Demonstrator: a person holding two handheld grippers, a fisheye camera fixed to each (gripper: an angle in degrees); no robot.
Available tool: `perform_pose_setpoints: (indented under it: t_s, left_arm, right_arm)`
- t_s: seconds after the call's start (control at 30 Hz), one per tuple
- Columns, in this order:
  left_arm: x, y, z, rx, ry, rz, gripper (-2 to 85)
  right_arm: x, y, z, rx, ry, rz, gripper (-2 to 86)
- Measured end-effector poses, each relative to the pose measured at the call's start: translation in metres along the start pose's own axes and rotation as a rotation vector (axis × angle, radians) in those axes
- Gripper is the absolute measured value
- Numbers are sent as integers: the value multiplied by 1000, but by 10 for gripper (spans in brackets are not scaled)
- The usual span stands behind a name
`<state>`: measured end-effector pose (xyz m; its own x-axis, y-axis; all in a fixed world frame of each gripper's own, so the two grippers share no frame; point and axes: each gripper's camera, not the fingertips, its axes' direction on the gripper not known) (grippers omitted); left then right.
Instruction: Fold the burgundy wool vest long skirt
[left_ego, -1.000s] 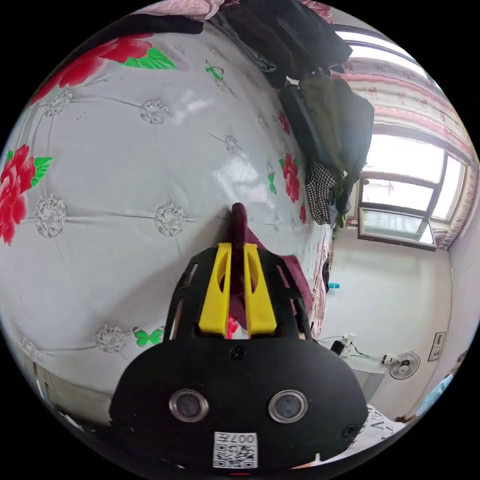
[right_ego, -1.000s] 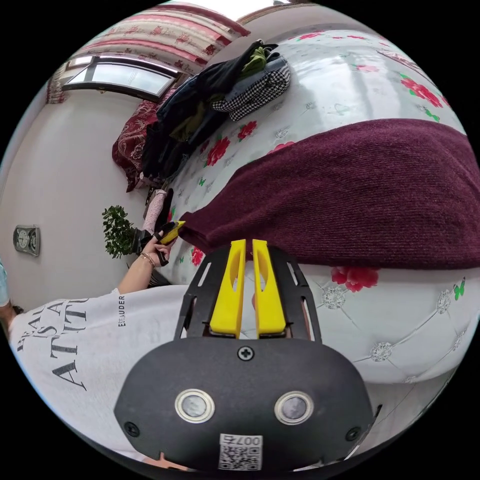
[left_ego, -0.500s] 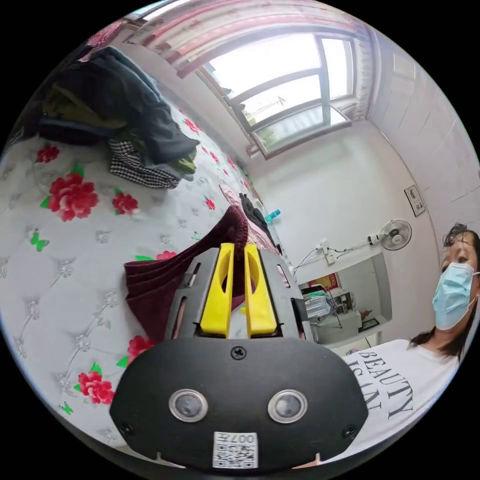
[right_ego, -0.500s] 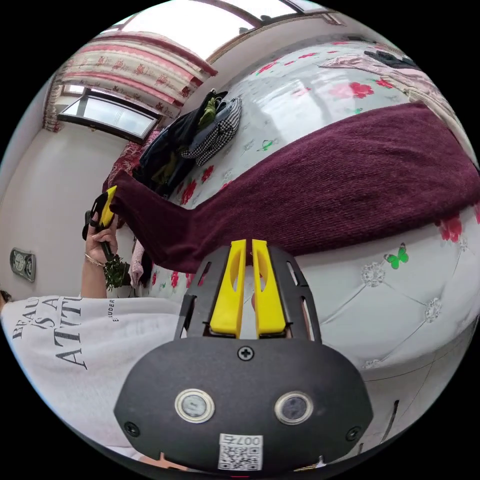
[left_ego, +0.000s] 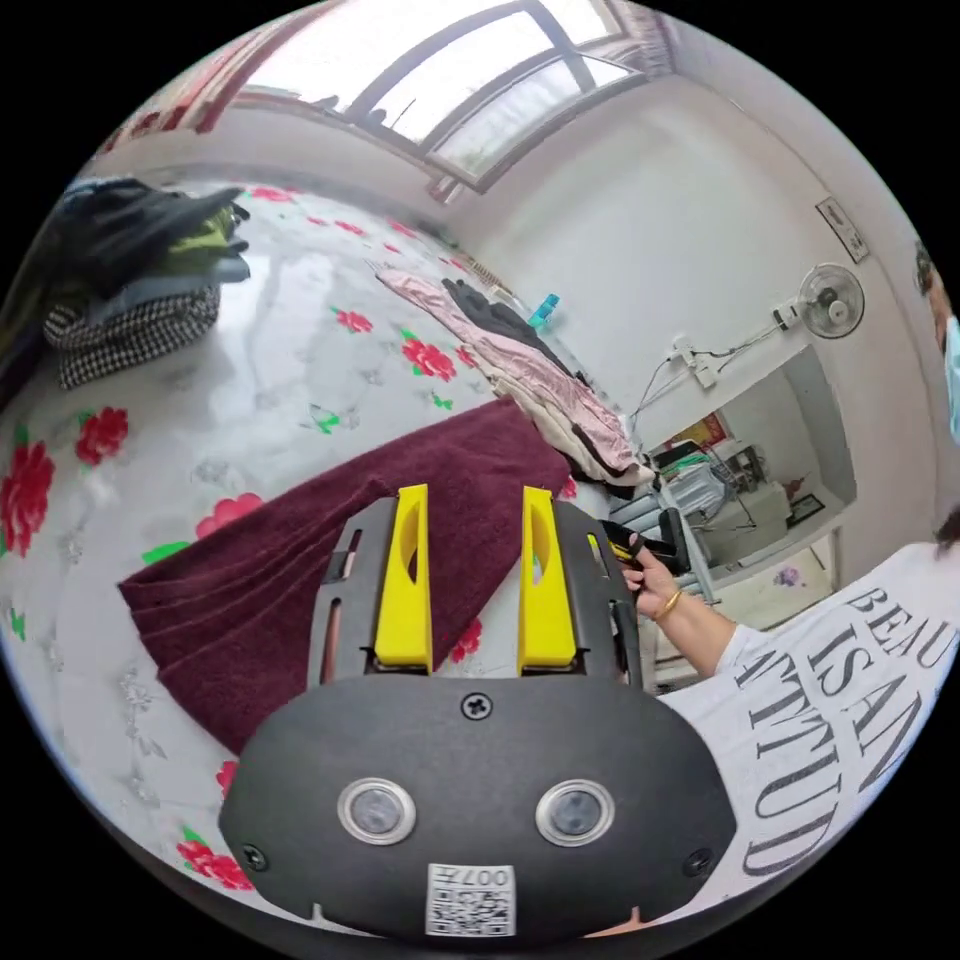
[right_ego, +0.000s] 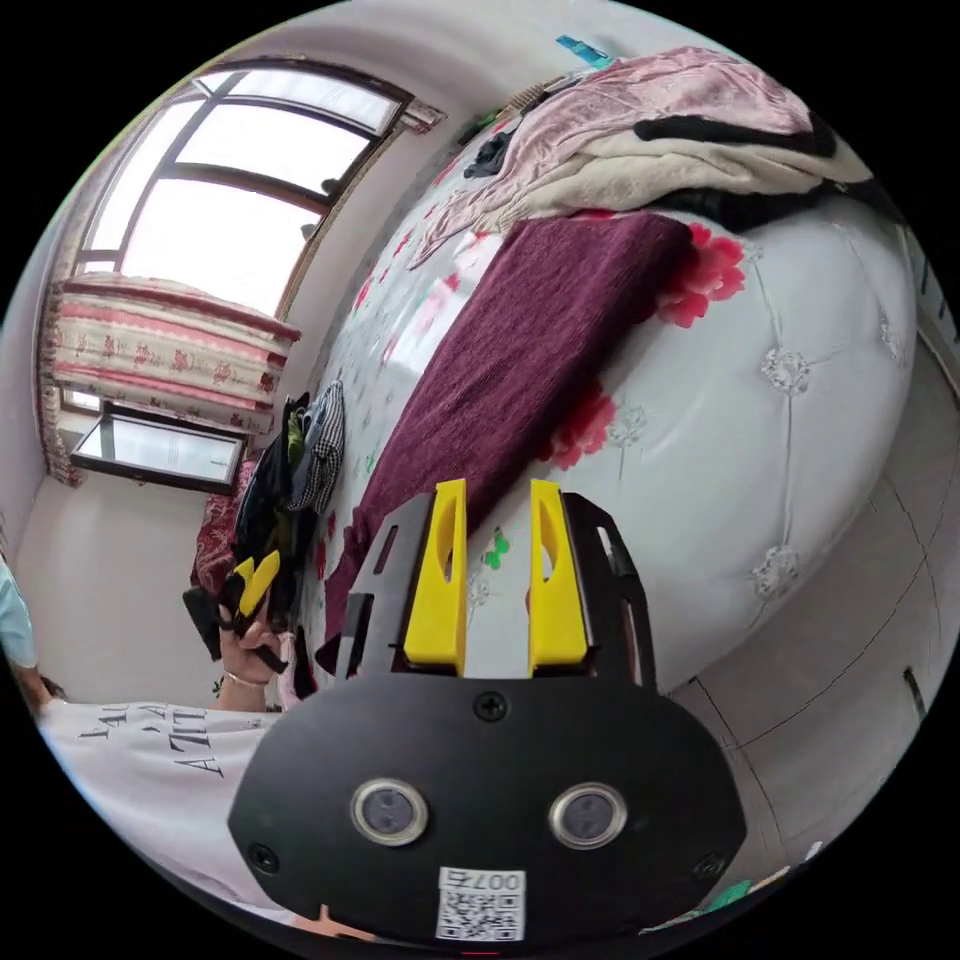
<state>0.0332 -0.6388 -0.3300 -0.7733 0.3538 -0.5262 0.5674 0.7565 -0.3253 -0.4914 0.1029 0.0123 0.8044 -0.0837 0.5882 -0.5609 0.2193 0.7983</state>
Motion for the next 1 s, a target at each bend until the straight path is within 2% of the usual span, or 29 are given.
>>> perform_pose_setpoints:
  t_s: [0.07,0.17,0.3,0.37,0.43,0.47,0.57,0.63,0.7,0.8,0.97,1.0]
  left_arm:
    - [11,8,-39,69,-164,54,120]
    - [-4,24,-52,29,-333,-5,117]
    - [-35,45,-18,-69,-303,-152,100]
    - [-51,59,28,-201,-379,-188,72]
    - [-44,64,29,-120,-471,-137,69]
    - [-43,63,31,-141,-475,-146,75]
    - [-41,62,24,-165,-398,-131,85]
    - [-40,64,7,-112,-354,-159,88]
    - [-36,69,-17,-15,-300,-187,89]
    - [-39,84,-56,95,-287,-266,88]
    - [-72,131,-114,183,-298,-442,90]
    - [-75,136,-120,196,-297,-461,91]
  right_arm:
    - [24,-24,-19,100,-26,88,69]
    - [46,-55,-32,190,-11,169,80]
    - [65,-86,-31,219,9,242,87]
    - [74,-102,-23,200,32,284,82]
    - [79,-109,-19,202,53,318,75]
    - [82,-113,-18,218,43,329,69]
    - [83,-124,-13,215,21,344,52]
    - [77,-132,-10,192,42,335,42]
    - [62,-140,-10,192,41,279,33]
    - [7,-153,-13,192,-25,70,22]
    - [-181,-129,16,-11,-153,-594,14]
    - [-201,-119,22,-41,-178,-663,14]
